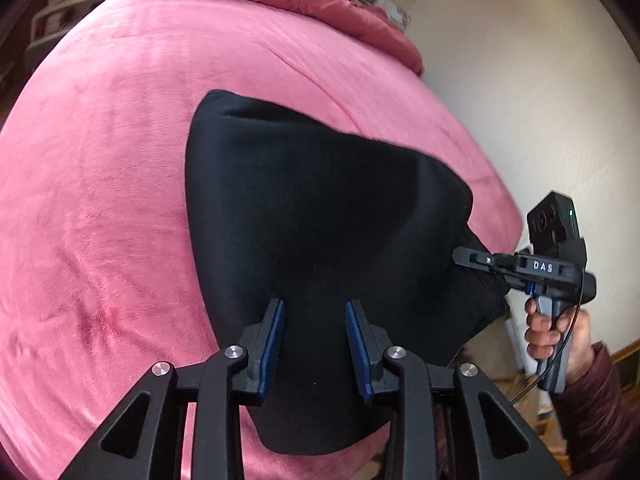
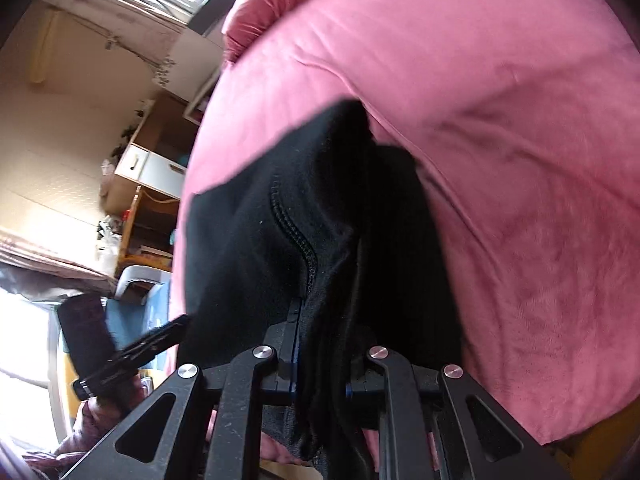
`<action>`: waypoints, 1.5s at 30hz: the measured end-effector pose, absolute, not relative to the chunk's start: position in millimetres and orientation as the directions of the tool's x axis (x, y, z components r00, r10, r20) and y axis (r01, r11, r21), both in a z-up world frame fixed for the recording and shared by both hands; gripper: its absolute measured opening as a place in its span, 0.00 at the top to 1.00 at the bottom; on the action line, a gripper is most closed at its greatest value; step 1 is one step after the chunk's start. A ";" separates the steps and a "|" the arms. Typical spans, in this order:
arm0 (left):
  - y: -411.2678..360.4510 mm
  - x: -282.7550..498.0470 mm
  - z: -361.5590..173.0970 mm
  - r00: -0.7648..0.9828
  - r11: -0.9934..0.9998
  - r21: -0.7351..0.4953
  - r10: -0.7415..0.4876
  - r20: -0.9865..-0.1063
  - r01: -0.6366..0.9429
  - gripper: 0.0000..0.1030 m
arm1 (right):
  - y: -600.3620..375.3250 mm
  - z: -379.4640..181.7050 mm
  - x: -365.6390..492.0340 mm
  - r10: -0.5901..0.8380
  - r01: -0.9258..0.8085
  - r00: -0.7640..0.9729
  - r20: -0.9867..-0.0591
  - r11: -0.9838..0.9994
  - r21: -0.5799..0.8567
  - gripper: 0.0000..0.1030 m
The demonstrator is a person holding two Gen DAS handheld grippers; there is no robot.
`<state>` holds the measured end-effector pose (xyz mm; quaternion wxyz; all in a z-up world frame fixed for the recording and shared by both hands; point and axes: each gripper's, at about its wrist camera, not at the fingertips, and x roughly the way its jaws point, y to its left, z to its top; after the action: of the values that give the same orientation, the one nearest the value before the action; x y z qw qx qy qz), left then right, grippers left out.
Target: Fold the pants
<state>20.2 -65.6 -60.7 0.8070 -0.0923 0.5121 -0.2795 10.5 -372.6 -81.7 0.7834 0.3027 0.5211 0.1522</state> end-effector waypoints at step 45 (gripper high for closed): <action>-68.7 -7.9 -41.6 0.274 0.737 -0.441 -0.627 -0.729 0.513 0.66 | -380.1 -58.1 -72.4 0.466 0.172 0.435 -0.770 0.797 0.579 0.93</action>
<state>-7.9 -68.7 -41.6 0.7958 -0.0590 0.4848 -0.3580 -72.4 -380.1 -58.1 0.7904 0.3047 0.5232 0.0929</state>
